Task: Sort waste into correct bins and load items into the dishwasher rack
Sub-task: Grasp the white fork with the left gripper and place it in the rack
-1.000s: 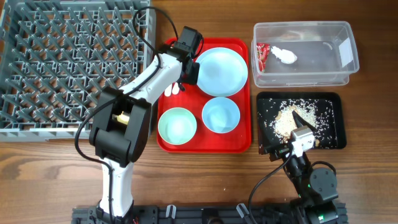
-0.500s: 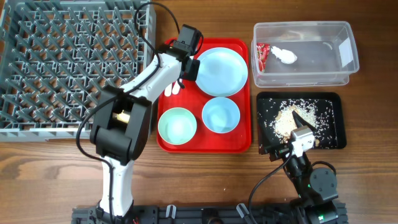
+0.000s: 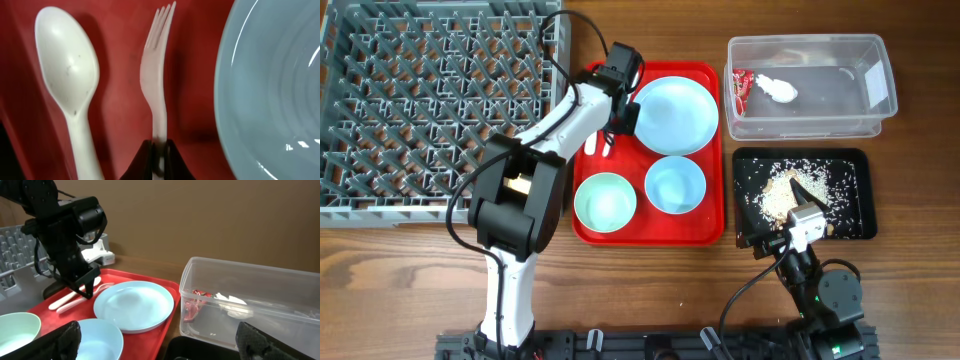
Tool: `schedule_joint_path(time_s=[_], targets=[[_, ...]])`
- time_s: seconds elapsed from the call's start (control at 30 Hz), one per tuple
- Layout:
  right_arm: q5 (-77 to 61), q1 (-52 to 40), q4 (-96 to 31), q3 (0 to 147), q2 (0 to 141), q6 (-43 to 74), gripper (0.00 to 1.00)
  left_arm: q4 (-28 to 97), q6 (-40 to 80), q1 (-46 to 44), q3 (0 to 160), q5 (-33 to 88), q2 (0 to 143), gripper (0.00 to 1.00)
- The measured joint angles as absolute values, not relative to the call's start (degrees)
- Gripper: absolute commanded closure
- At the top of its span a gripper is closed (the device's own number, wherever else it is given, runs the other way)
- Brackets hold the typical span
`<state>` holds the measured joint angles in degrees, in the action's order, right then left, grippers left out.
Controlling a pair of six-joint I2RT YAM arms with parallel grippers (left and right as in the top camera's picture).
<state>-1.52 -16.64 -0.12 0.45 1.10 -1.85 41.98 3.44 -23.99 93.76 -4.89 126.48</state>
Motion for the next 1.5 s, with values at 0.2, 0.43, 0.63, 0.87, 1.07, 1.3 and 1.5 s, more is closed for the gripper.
schedule_joint_path(time_s=[0.2,0.43,0.63,0.87,1.07,1.3,1.5], targets=[[-1.52,-16.64,-0.1,0.45,1.1,-1.85,0.0,44.18,3.51,-23.99,94.0,-4.86,126.37,0.96],[-1.52,-16.64,-0.1,0.45,1.1,-1.85,0.0,45.25,3.88,-23.99,93.36,-4.82,125.21,0.96],[-1.52,-16.64,-0.1,0.45,1.1,-1.85,0.0,46.52,4.64,-23.99,91.96,-5.17,121.12,0.96],[-1.52,-16.64,-0.12,0.45,1.1,-1.85,0.0,47.33,5.78,-21.61,91.88,-6.81,110.04,0.96],[-1.52,-16.64,-0.1,0.45,1.1,-1.85,0.0,48.49,6.31,-15.4,91.88,-11.53,106.04,0.96],[-1.52,-16.64,-0.1,0.45,1.1,-1.85,0.0,48.95,6.31,-8.84,91.88,-12.19,107.33,0.76],[-1.52,-16.64,-0.1,0.45,1.1,-1.85,0.0,49.78,5.67,-8.69,91.88,-11.86,108.86,0.42]])
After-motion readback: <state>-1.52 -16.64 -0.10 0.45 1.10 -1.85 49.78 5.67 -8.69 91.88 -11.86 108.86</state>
